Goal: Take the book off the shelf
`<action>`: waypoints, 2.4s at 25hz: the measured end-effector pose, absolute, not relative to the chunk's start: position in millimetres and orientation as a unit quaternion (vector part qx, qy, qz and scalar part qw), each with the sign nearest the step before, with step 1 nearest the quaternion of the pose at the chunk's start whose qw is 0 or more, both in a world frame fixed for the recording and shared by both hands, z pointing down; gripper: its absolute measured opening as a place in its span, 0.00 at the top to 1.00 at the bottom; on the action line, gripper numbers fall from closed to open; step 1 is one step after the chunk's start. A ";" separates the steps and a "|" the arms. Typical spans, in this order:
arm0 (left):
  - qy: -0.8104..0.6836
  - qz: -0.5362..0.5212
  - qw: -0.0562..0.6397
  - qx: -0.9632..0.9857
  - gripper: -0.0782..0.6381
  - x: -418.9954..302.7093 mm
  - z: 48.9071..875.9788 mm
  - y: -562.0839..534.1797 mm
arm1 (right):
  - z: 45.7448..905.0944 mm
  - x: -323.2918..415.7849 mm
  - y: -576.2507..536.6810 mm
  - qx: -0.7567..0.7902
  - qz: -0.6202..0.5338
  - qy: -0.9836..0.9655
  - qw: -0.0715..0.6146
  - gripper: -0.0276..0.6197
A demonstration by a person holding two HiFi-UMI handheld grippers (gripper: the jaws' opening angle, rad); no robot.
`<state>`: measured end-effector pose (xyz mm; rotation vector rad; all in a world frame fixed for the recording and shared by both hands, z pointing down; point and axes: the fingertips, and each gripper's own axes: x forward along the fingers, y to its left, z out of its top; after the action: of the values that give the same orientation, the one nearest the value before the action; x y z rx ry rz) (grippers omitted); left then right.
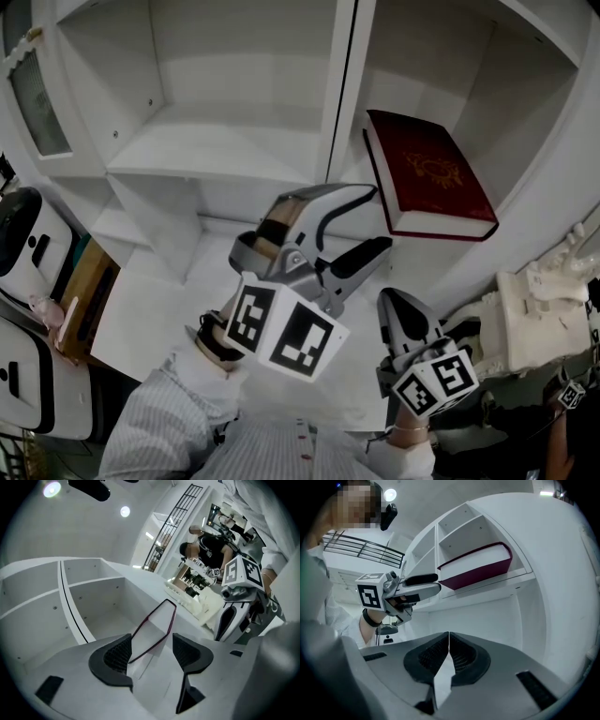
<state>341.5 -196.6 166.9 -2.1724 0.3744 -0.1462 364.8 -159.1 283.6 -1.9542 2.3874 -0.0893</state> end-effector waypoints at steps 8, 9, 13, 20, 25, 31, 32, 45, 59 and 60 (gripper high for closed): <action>0.131 -0.063 0.497 -0.855 0.41 355.0 157.2 -198.4 | 286.6 364.7 -160.6 -0.627 -0.034 0.778 0.031 0.93; 0.131 -0.065 0.503 -0.852 0.40 357.1 156.4 -199.2 | 287.2 364.4 -161.0 -0.626 -0.035 0.778 0.032 0.93; 0.127 -0.071 0.523 -0.840 0.36 366.8 155.2 -199.9 | 289.5 363.8 -162.9 -0.621 -0.039 0.782 0.033 0.93; 0.110 -0.077 0.552 -0.823 0.35 386.5 155.0 -199.6 | 293.2 367.7 -164.5 -0.616 -0.047 0.786 0.033 0.93; 0.103 -0.082 0.573 -0.809 0.35 402.0 156.6 -198.5 | 294.0 374.8 -164.3 -0.616 -0.049 0.786 0.036 0.93; 0.098 -0.090 0.590 -0.797 0.35 415.4 161.4 -200.4 | 296.4 384.8 -163.2 -0.619 -0.054 0.783 0.040 0.93; 0.101 -0.091 0.595 -0.792 0.35 415.9 162.0 -201.2 | 296.9 385.5 -163.3 -0.618 -0.055 0.783 0.041 0.93; 0.121 -0.101 0.625 -0.765 0.51 412.5 159.4 -204.1 | 299.5 383.6 -165.3 -0.606 -0.061 0.792 0.045 0.93; 0.127 -0.042 0.601 -0.788 0.53 379.9 142.1 -176.7 | 296.6 372.2 -162.8 -0.591 -0.056 0.803 0.049 0.93; 0.127 -0.037 0.600 -0.789 0.53 375.7 140.4 -173.9 | 296.0 369.4 -162.5 -0.590 -0.055 0.804 0.048 0.93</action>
<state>375.7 -173.9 140.4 -1.8296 0.2952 -0.0859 369.4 -162.5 296.0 -1.7984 2.4522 -0.1689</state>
